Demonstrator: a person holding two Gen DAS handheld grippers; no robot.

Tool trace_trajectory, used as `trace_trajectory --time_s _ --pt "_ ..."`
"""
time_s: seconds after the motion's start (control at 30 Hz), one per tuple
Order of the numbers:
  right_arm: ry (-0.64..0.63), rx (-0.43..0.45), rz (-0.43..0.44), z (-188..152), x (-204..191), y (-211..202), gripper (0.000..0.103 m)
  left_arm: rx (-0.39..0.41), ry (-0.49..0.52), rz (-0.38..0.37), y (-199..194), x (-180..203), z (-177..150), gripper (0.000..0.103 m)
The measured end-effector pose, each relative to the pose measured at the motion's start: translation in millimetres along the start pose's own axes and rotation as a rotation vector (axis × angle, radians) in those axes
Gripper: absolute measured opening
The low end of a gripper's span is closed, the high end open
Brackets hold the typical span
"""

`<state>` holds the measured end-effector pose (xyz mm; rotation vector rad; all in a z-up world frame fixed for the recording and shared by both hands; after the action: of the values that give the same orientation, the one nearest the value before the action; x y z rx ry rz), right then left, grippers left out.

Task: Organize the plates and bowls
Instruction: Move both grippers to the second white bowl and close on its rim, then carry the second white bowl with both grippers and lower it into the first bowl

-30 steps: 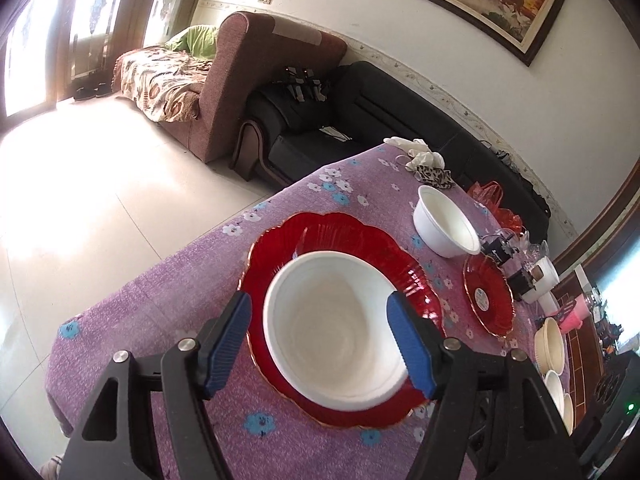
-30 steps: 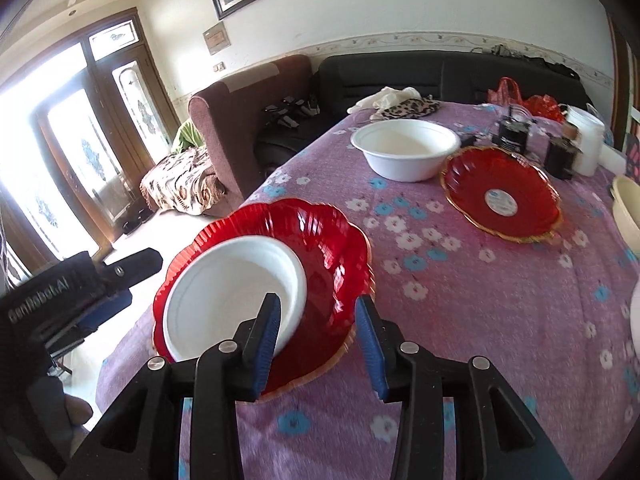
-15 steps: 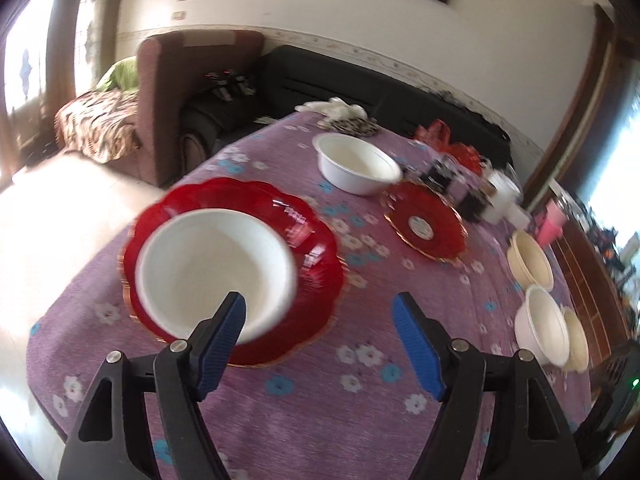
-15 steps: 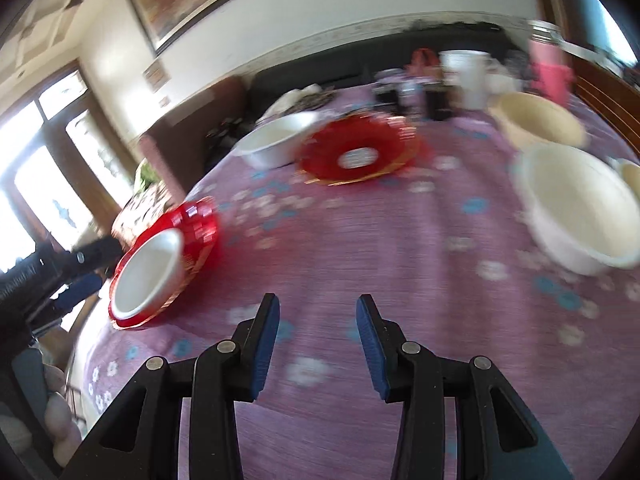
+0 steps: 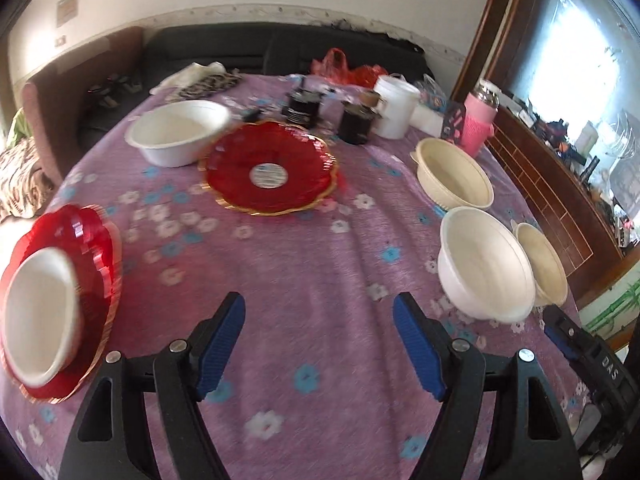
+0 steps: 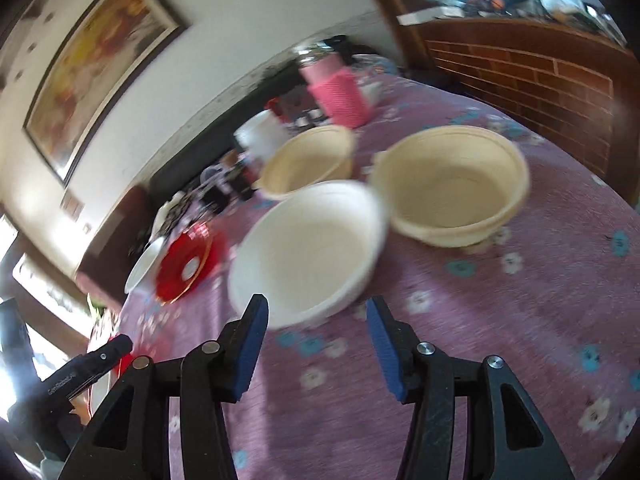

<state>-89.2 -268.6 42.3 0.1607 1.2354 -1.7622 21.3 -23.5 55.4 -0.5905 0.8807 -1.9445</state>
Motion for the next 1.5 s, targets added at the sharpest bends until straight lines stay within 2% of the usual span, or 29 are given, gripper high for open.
trace_trajectory --time_s 0.3,0.53,0.77,0.87,1.0,1.07,1.13,1.33,1.5 --pt "0.053 -0.029 -0.015 20 20 21 0.055 -0.083 0.009 -0.058 47 40 24 0.075" --pt "0.036 -0.037 -0.030 26 14 46 0.055 -0.093 0.053 -0.088 74 68 50 0.075" --pt "-0.010 -0.032 -0.045 26 8 68 0.055 -0.172 0.078 -0.143 121 88 58 0.075" --pt "-0.039 -0.019 -0.050 26 7 69 0.055 -0.197 0.106 -0.156 136 98 58 0.061" --pt "-0.048 -0.015 -0.064 27 10 72 0.053 -0.232 0.138 -0.173 148 111 53 0.034" --pt "-0.050 -0.021 -0.070 27 11 74 0.047 -0.225 0.153 -0.159 149 116 51 0.028" --pt "-0.050 -0.035 -0.070 26 13 77 0.033 -0.211 0.177 -0.164 146 122 50 0.015" --pt "-0.040 -0.037 -0.082 26 18 78 0.023 -0.193 0.171 -0.167 136 124 45 0.014" --pt "-0.048 -0.030 -0.070 24 17 76 0.020 -0.171 0.164 -0.162 122 118 39 0.014"
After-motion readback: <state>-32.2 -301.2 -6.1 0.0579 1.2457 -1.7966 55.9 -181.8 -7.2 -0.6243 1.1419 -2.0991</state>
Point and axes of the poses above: each gripper's, at about its wrist camera, not at the fingertips, and y roughly the way its jaws point, x to its right, z to its top, the point moved 4 cm from there along y, roughly the way its jaws point, and after that the axes turned 11 degrees about y, right-handed, at the moved point
